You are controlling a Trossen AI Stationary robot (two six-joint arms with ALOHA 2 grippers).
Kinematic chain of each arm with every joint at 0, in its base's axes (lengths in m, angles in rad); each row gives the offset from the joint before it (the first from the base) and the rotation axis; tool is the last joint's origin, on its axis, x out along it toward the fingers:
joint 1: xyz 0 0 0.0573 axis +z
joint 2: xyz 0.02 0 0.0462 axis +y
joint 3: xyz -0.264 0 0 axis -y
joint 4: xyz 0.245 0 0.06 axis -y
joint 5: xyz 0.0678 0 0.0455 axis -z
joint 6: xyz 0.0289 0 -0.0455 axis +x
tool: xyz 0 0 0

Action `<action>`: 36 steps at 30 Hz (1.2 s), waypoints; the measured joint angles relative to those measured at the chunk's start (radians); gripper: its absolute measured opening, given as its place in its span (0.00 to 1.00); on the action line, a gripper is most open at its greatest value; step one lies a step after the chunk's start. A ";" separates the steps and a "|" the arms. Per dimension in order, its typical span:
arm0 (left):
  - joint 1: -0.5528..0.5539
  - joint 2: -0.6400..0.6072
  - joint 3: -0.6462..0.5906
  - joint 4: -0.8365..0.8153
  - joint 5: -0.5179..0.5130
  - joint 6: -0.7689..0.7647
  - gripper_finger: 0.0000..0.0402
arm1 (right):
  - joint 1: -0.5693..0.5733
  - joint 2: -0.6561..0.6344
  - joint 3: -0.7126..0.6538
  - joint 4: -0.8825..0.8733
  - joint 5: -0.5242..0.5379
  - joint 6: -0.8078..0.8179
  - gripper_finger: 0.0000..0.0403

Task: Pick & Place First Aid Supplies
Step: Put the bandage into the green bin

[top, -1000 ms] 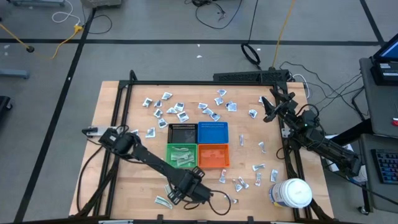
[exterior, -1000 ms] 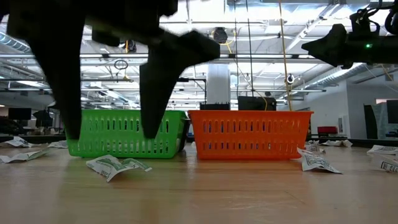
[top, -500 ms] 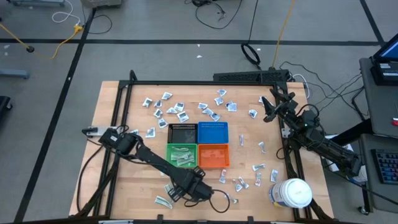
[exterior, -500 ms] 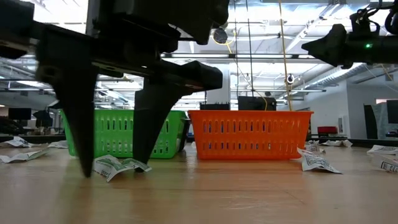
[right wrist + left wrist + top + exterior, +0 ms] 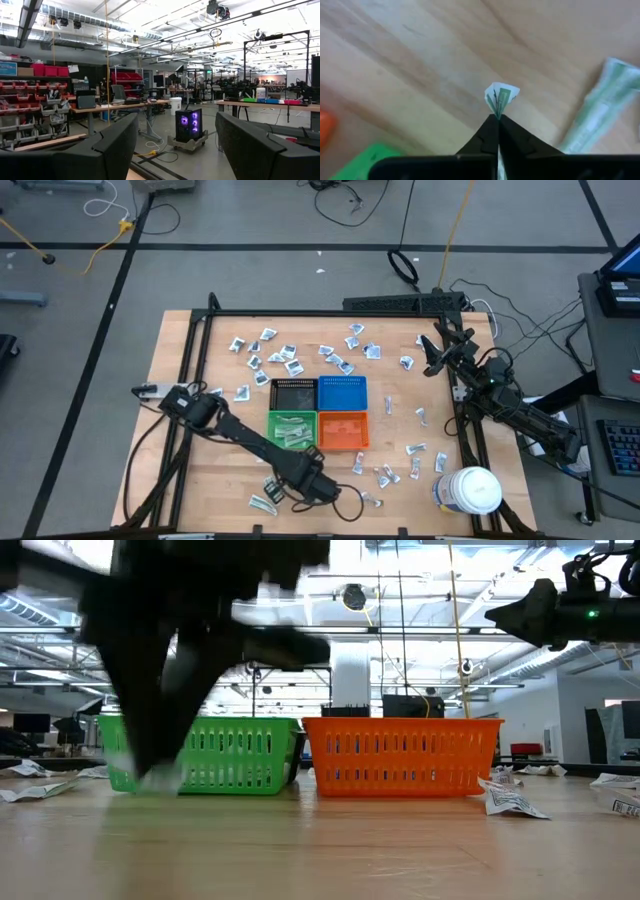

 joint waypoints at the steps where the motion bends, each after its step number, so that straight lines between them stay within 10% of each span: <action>1: 0.004 -0.016 0.003 -0.009 -0.002 -0.009 0.01 | 0.000 0.000 0.000 0.000 0.000 0.000 0.65; 21: 0.128 -0.204 -0.003 -0.084 0.010 -0.423 0.01 | 0.000 0.000 0.000 0.000 0.000 0.000 0.65; 36: 0.290 -0.376 -0.314 0.120 0.039 -0.408 0.01 | 0.000 0.000 0.000 0.000 0.000 0.000 0.65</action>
